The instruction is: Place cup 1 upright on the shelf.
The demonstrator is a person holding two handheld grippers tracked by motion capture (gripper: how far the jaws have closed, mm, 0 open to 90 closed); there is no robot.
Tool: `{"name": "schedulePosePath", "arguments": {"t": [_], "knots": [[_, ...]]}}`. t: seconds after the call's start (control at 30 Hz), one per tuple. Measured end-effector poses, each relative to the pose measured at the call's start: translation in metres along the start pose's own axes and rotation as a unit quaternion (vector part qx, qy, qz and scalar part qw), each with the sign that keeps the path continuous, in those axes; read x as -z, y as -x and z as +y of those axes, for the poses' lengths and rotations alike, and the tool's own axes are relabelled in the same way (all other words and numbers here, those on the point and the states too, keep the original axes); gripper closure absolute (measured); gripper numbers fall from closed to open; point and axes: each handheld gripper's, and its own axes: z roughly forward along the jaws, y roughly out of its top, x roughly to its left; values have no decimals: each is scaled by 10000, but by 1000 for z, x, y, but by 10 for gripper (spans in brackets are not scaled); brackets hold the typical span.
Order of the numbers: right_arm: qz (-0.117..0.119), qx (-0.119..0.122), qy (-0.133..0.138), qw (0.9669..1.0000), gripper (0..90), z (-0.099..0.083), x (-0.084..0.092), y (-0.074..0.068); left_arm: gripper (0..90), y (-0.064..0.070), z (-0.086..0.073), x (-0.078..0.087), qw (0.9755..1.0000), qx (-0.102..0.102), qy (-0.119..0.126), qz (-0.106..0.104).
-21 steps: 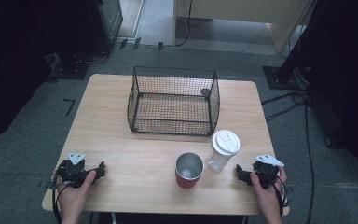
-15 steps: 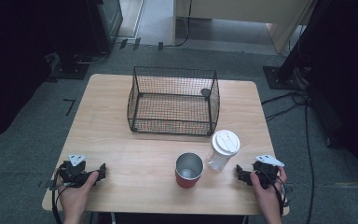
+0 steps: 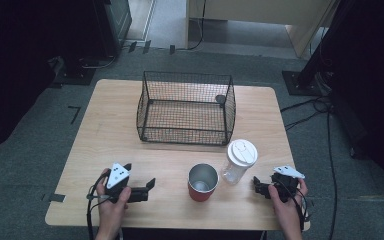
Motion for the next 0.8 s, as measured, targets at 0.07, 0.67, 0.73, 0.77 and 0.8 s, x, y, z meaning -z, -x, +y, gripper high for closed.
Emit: {"name": "schedulePosePath", "arguments": {"t": [0.07, 0.67, 0.73, 0.77, 0.8], "knots": [[0, -1, 0, 10000, 0, 0, 0, 0, 0, 17, 6, -5, 9995, -186, 94, -248], [0, -1, 0, 10000, 0, 0, 0, 0, 0, 65, 16, -25, 9958, -405, 314, -754], [0, -1, 0, 10000, 0, 0, 0, 0, 0, 68, 17, -25, 9955, -442, 320, -778], [1, -1, -1, 10000, 0, 0, 0, 0, 0, 69, 17, -26, 9953, -455, 323, -791], [2, -4, -2, 10000, 0, 0, 0, 0, 0, 71, 17, -26, 9950, -492, 316, -810]]}}
